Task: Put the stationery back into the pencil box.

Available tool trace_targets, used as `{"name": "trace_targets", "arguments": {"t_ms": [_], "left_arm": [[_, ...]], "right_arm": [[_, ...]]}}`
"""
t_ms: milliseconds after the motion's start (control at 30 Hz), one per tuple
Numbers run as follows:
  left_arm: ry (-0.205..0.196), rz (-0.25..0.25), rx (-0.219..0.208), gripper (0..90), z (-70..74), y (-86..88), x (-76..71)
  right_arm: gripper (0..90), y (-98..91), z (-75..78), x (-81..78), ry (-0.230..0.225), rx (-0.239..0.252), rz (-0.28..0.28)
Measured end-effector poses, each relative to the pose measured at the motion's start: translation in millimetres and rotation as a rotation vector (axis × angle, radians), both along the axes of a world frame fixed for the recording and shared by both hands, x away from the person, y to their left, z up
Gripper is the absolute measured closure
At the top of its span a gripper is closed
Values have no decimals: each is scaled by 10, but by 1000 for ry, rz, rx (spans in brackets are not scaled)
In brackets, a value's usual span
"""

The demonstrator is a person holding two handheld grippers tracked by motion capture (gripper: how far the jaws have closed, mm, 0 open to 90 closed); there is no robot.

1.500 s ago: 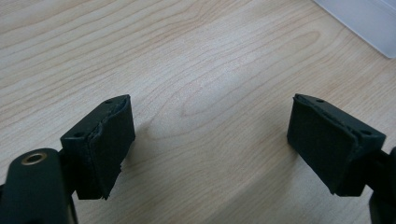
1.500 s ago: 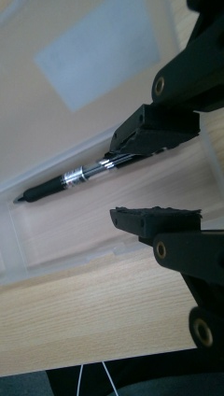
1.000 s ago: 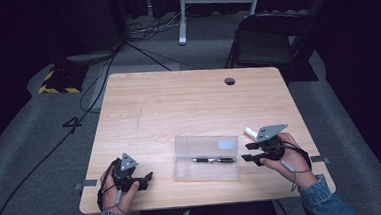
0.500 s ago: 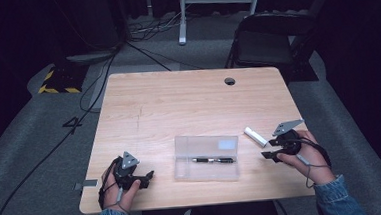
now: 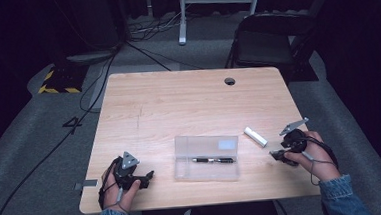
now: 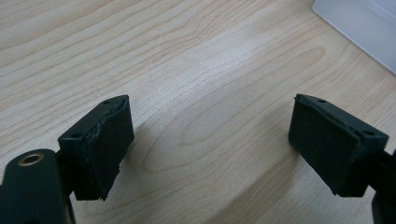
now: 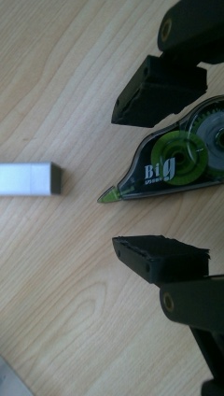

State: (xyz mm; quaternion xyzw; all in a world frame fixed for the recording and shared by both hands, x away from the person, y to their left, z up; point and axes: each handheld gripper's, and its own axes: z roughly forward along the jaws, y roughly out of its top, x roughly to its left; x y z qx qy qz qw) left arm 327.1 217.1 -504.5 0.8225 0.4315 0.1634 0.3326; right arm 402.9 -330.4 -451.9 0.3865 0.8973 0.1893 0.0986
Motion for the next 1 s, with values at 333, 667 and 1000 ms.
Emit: {"name": "trace_targets", "arguments": {"t_ms": [333, 667, 1000], "left_arm": [[-1, 0, -1, 146, -1, 0, 0], [-1, -1, -1, 146, -1, 0, 0], [-2, -1, 2, 146, 0, 1, 1]], "right_arm": [[320, -117, -95, 47, 27, 15, -53], [324, -194, -172, 71, 52, 8, -65], [426, -215, -167, 62, 60, 2, -91]]}}
